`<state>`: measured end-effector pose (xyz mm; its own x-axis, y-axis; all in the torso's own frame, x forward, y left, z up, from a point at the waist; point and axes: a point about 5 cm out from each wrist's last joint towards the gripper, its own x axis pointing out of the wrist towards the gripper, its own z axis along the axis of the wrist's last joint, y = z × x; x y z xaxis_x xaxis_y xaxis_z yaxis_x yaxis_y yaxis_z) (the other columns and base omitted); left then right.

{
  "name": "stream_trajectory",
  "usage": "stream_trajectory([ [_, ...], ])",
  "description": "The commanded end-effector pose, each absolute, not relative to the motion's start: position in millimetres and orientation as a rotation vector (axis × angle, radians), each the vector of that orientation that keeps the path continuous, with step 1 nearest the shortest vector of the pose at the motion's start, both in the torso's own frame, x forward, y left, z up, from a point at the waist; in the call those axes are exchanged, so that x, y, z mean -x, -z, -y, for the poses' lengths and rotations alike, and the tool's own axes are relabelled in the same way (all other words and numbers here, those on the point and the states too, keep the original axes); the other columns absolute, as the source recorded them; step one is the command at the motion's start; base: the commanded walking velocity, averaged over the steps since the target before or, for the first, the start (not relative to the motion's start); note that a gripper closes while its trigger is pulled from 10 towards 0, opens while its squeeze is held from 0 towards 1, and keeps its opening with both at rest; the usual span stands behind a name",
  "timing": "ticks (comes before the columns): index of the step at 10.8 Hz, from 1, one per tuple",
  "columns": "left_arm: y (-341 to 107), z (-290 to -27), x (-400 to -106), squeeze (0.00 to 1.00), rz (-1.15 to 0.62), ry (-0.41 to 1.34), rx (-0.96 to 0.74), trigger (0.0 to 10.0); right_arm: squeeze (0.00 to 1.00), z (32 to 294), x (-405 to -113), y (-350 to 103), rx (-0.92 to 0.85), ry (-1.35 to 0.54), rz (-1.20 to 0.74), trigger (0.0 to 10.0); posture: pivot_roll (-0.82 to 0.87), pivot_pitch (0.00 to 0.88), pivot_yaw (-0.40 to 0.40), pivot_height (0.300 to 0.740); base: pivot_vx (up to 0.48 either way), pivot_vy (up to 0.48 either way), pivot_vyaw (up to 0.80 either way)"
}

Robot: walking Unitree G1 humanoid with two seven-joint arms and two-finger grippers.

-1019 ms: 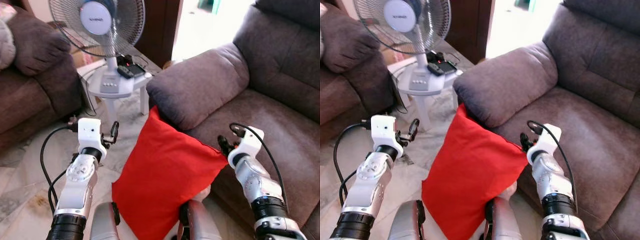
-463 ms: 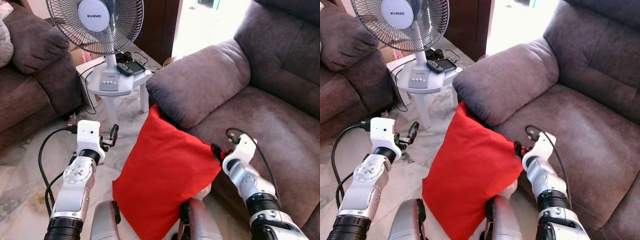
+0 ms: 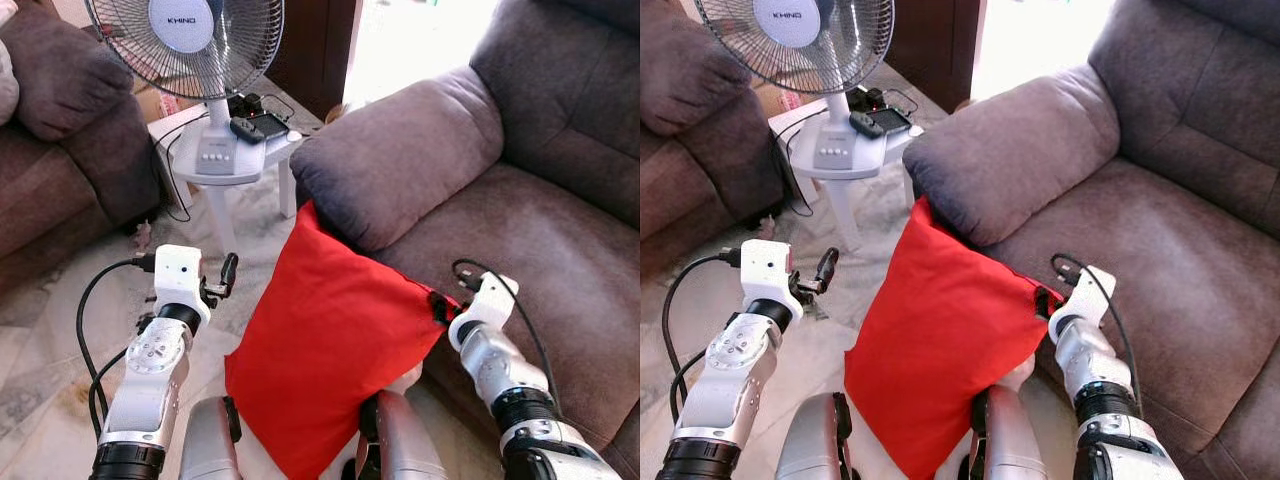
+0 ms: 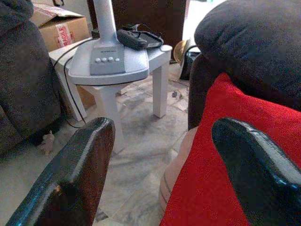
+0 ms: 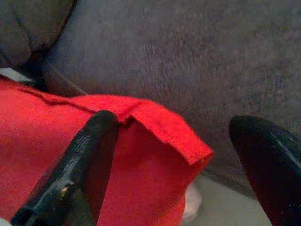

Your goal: Move the pillow to the sofa from floor

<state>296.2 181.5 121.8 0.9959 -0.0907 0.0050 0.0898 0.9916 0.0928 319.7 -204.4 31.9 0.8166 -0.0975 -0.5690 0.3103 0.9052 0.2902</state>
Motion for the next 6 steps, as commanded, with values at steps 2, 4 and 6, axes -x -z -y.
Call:
stream_trajectory([
  [2,-124,-178,-296,0.00,0.010,0.108,-0.098,10.0,0.00,199,-318,-27,-0.416,0.205,-0.599,10.0,0.08,0.145,-0.086,0.578,0.000,0.000,0.00],
  [4,-123,-178,-296,0.00,0.008,0.106,-0.100,10.0,0.00,193,-315,-22,-0.464,0.168,-0.603,10.0,0.08,0.141,-0.086,0.578,0.000,0.000,0.00],
  [6,-123,-179,-296,0.00,0.004,0.105,-0.100,10.0,0.00,198,-310,-16,-0.422,0.185,-0.621,10.0,0.08,0.141,-0.086,0.578,0.000,0.000,0.00],
])
